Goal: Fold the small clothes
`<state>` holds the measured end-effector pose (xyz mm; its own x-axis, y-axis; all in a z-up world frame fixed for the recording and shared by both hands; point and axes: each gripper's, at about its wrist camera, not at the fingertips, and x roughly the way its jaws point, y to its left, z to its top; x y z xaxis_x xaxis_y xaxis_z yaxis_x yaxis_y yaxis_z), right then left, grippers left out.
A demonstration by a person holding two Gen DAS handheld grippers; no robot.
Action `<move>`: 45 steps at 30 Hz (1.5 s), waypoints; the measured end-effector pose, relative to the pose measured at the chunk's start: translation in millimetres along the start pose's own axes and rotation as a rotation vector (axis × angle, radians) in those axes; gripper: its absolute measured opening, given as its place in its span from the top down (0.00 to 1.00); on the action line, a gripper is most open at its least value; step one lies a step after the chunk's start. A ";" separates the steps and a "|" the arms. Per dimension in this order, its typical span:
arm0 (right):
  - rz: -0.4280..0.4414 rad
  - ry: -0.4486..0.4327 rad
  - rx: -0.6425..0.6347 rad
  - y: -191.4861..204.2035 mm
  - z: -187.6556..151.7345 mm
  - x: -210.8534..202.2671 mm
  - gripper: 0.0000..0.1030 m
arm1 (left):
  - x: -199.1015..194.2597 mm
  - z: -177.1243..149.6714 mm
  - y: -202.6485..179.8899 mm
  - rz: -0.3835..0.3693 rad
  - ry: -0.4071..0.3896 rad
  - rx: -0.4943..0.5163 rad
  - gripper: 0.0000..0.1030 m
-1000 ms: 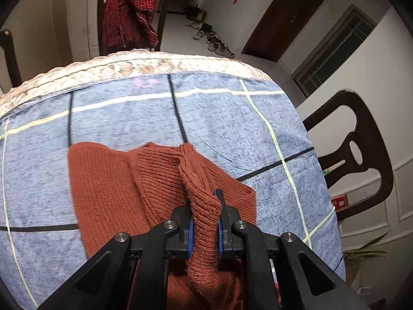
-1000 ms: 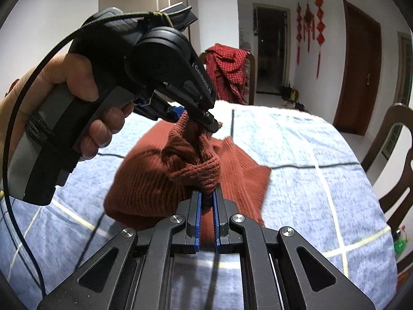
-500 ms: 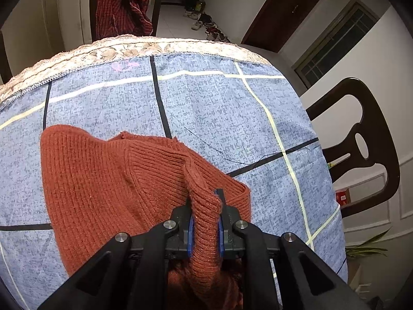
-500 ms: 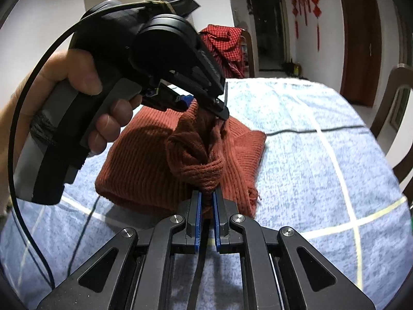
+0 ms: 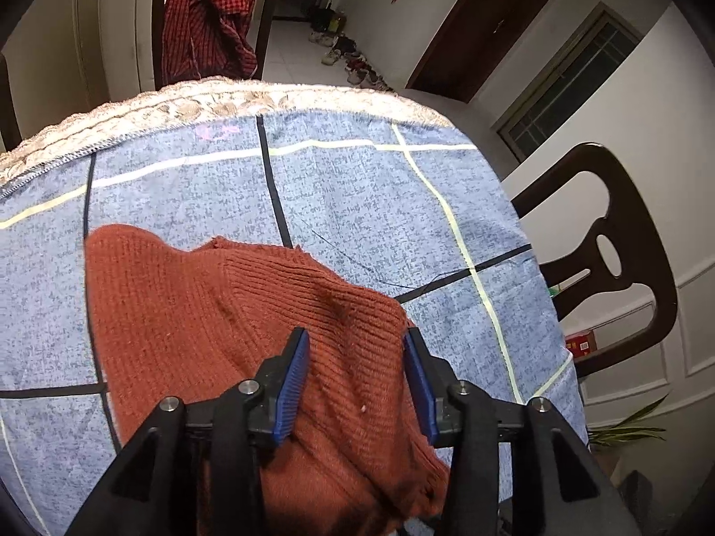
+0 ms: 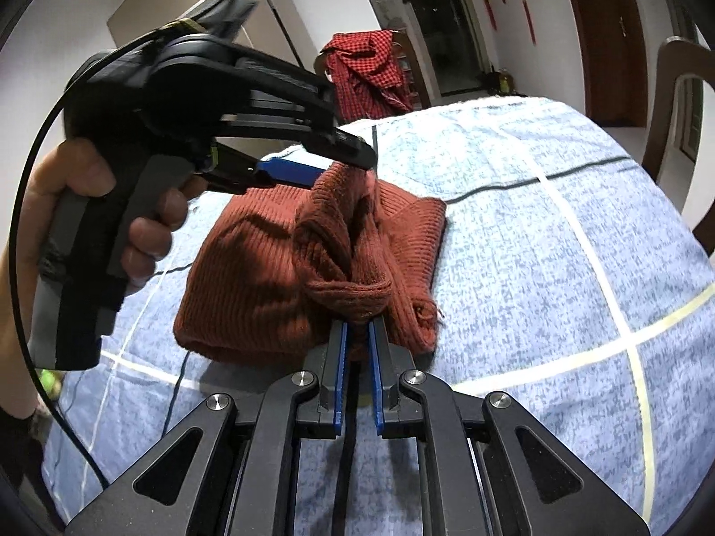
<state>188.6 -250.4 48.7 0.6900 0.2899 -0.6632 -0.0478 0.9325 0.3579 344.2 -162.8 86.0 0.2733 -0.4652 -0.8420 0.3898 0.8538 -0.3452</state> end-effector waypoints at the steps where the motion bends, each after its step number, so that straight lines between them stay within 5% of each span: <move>1: -0.004 0.002 0.013 -1.8 -2.2 -2.1 0.91 | -3.7 -1.1 1.5 0.000 -0.009 0.004 0.53; 9: -0.030 -0.023 0.071 -23.1 -1.4 -19.7 0.91 | -36.1 -17.7 30.8 0.017 -0.093 -0.029 0.53; 19: -0.059 -0.132 -0.073 7.1 39.9 -13.8 0.86 | -48.1 -49.0 57.3 0.082 -0.139 -0.038 0.53; 27: -0.123 -0.011 -0.208 20.8 46.7 36.2 0.76 | -41.6 -64.3 57.0 0.160 -0.145 0.025 0.53; 31: -0.132 0.026 -0.147 3.2 37.9 41.8 0.76 | -36.1 -71.0 58.1 0.186 -0.142 0.046 0.52; 45: -0.144 0.018 -0.112 3.9 24.2 28.5 0.76 | -28.8 -88.6 68.1 0.193 -0.146 0.010 0.41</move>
<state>225.5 -243.7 47.1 0.6828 0.1547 -0.7141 -0.0304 0.9825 0.1838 285.0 -70.5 50.0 0.4673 -0.3229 -0.8231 0.3264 0.9282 -0.1788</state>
